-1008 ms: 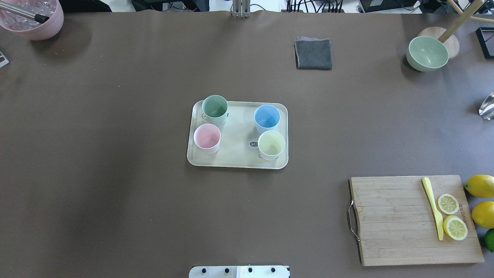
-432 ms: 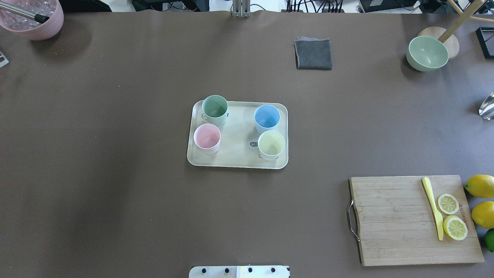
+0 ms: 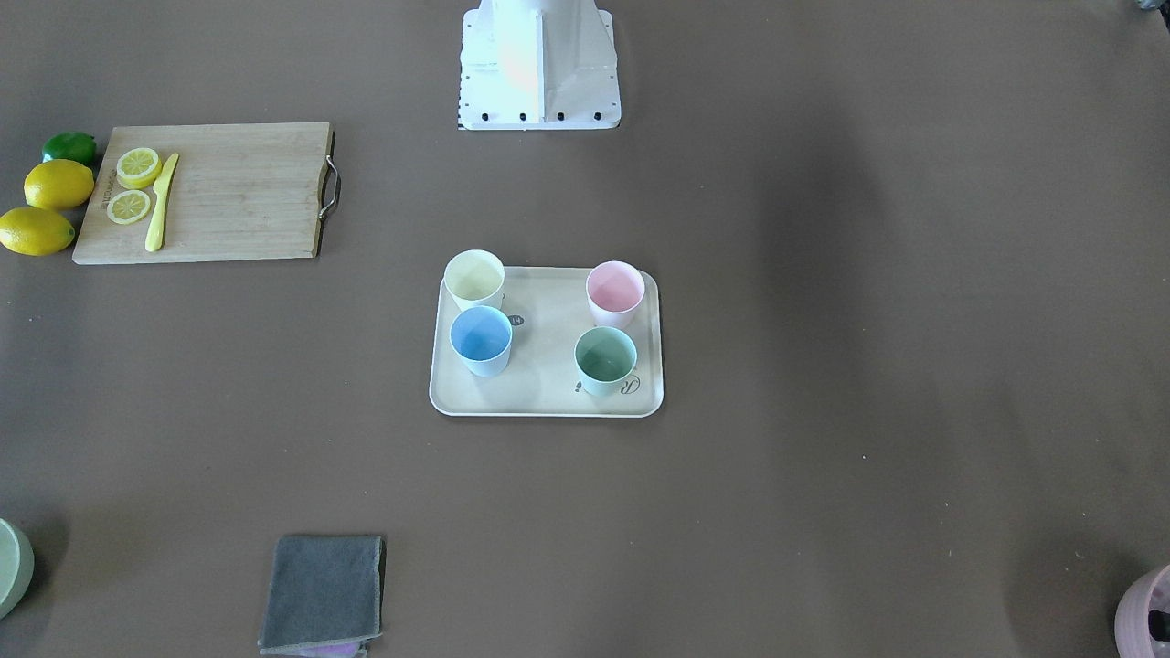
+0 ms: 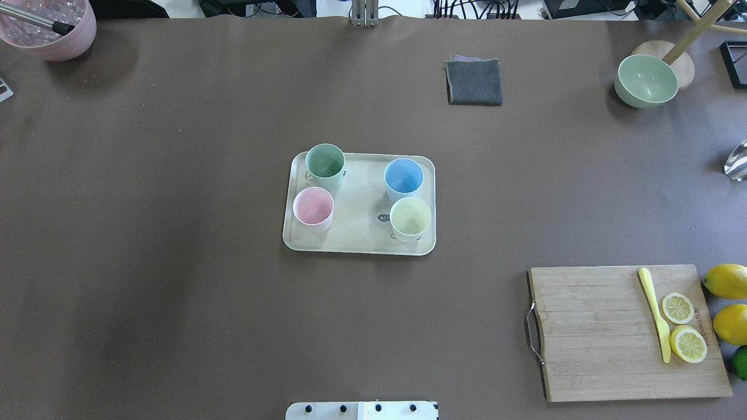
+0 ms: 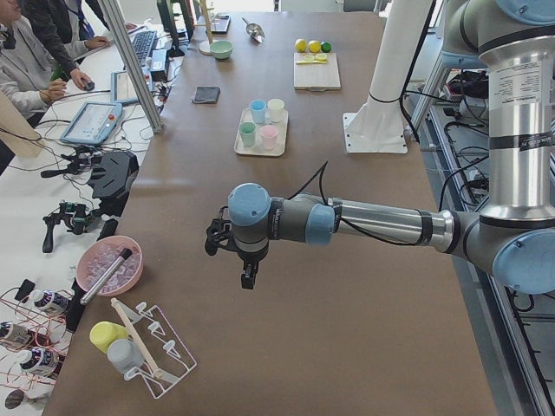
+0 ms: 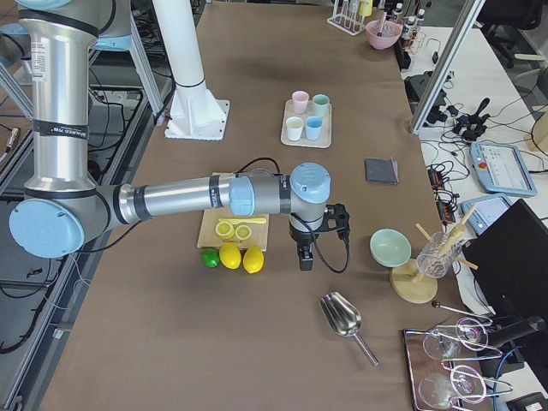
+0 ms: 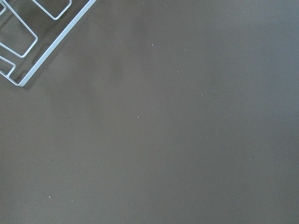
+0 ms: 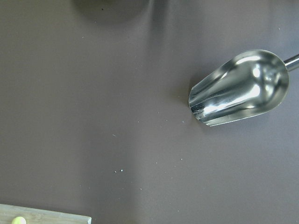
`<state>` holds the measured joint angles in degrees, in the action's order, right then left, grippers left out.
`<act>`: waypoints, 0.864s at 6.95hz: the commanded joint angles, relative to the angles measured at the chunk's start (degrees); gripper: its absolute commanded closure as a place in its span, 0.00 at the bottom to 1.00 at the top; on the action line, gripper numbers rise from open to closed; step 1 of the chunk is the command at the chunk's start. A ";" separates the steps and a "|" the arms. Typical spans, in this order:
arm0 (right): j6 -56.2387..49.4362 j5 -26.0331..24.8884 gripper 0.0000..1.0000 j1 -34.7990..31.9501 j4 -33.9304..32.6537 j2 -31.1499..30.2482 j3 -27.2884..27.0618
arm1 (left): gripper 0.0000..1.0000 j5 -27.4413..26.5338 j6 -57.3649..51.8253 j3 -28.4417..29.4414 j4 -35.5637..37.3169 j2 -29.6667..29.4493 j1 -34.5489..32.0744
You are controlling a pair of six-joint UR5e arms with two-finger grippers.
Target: Place all cups on tray
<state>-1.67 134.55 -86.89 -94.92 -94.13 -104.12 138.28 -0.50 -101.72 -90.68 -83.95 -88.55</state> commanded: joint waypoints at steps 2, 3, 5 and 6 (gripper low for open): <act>0.00 -0.34 0.00 -0.04 0.00 -0.18 0.05 | 0.02 -1.07 -0.03 2.40 -1.07 -1.57 -0.22; 0.00 -0.34 0.00 -0.04 0.00 -0.35 -0.03 | 0.02 -1.25 -0.11 2.14 -1.07 -1.40 -0.22; 0.00 -0.43 0.00 -0.04 0.00 -0.44 0.23 | 0.02 -1.34 -0.11 1.97 -1.07 -0.78 -0.39; 0.00 -0.35 0.00 -0.04 0.00 -0.44 0.49 | 0.02 -1.34 -0.03 2.05 -1.07 -0.60 -0.39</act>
<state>-1.67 134.13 -86.92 -94.92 -94.52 -103.83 136.96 -0.60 -99.62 -91.76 -84.86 -88.89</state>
